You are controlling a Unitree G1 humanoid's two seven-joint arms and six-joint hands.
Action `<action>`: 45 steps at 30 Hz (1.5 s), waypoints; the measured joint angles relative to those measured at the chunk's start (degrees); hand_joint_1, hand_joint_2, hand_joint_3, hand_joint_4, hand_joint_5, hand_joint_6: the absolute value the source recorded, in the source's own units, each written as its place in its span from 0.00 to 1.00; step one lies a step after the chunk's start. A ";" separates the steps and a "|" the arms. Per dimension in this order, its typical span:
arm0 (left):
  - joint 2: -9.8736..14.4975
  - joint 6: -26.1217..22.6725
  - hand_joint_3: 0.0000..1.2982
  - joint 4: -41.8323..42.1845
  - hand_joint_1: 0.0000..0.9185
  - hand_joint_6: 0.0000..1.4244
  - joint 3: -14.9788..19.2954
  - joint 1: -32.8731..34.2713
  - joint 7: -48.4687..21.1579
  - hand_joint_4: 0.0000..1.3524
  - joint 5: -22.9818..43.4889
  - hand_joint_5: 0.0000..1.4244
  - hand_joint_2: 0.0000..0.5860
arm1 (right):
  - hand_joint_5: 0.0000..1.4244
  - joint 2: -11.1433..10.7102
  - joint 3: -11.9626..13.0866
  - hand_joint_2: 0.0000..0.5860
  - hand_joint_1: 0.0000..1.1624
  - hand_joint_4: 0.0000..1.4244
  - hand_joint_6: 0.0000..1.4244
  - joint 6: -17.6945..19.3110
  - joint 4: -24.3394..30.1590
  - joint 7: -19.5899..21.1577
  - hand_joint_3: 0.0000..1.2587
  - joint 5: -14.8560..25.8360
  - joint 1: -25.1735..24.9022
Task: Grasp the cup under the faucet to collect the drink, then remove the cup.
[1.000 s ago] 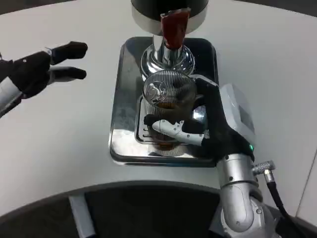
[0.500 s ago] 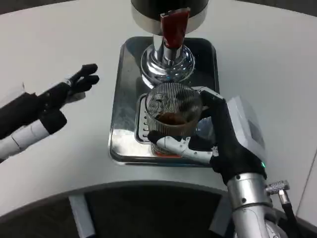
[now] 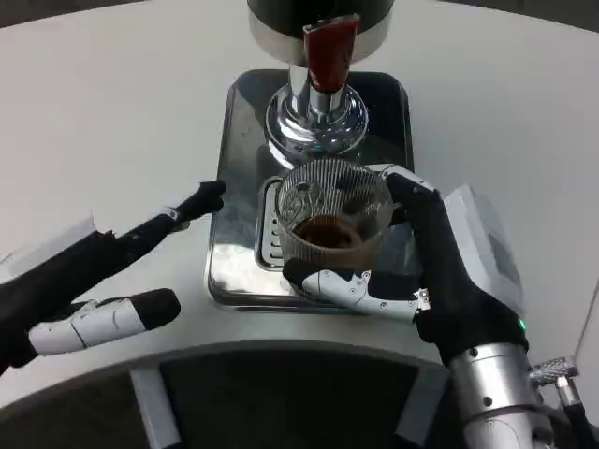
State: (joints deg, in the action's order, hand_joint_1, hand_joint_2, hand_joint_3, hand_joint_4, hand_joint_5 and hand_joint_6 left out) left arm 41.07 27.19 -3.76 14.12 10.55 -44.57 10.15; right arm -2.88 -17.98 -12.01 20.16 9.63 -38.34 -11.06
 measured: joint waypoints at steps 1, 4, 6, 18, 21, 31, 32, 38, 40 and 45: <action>-0.22 0.29 0.00 0.56 0.00 0.00 -0.12 -0.45 0.88 0.00 -0.87 0.00 0.09 | 0.81 -0.07 -0.04 0.28 0.87 0.80 0.96 0.01 0.46 -0.36 0.78 0.00 0.20; -1.17 0.52 0.00 2.01 0.00 0.00 -0.72 -1.89 3.16 0.00 -2.35 0.00 0.10 | 0.82 -0.31 -0.13 0.28 0.87 0.80 0.96 0.05 1.77 -1.40 0.78 0.00 1.05; -1.63 0.53 0.00 2.83 0.00 0.00 -0.87 -2.49 4.75 0.00 -4.11 0.00 0.10 | 0.82 -0.44 -0.19 0.28 0.87 0.80 0.96 0.06 2.83 -1.90 0.78 -0.01 1.70; -2.93 8.32 0.00 6.01 0.02 0.00 -0.98 -6.51 15.61 0.00 -16.00 0.00 0.11 | 0.82 -1.11 -0.34 0.28 0.87 0.80 0.97 0.27 7.71 -4.00 0.78 -0.11 6.53; -3.00 9.37 0.00 7.10 0.07 0.00 -0.96 -7.76 18.52 0.00 -19.92 0.00 0.12 | 0.82 -1.27 -0.58 0.28 0.87 0.80 0.97 0.38 8.73 -4.61 0.78 -0.11 7.69; -3.55 10.57 0.00 12.72 0.23 0.00 -1.16 -12.02 24.87 0.00 -29.16 0.00 0.15 | 0.81 -2.17 -1.71 0.27 0.87 0.80 0.97 1.57 11.94 -6.29 0.78 -0.42 10.91; -3.67 10.58 0.00 13.38 0.25 0.00 -1.17 -12.55 25.16 0.00 -29.80 0.00 0.15 | 0.81 -2.24 -1.82 0.26 0.87 0.80 0.97 1.75 12.14 -6.40 0.78 -0.48 11.31; -4.58 10.25 0.00 17.07 0.30 0.00 -1.72 -15.40 26.85 0.00 -33.58 0.00 0.18 | 0.81 -2.55 -2.42 0.26 0.87 0.80 0.97 1.95 14.23 -7.57 0.78 -1.07 13.25; -5.52 9.51 0.00 18.89 0.32 0.00 -1.81 -16.36 27.72 0.00 -35.15 0.00 0.20 | 0.81 -2.60 -2.59 0.25 0.87 0.80 0.97 1.98 15.20 -7.93 0.77 -1.33 13.82; -6.99 7.08 0.00 22.70 0.35 0.00 -2.01 -18.28 28.42 0.00 -37.90 0.00 0.20 | 0.81 -2.88 -2.77 0.25 0.87 0.80 0.97 2.13 17.07 -8.73 0.77 -1.67 15.56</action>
State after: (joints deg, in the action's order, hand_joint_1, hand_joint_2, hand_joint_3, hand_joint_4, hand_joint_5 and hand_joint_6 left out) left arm 34.08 34.28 18.94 12.11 -7.74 -16.16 -27.75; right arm -5.77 -20.75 -9.88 37.23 0.90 -40.01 4.51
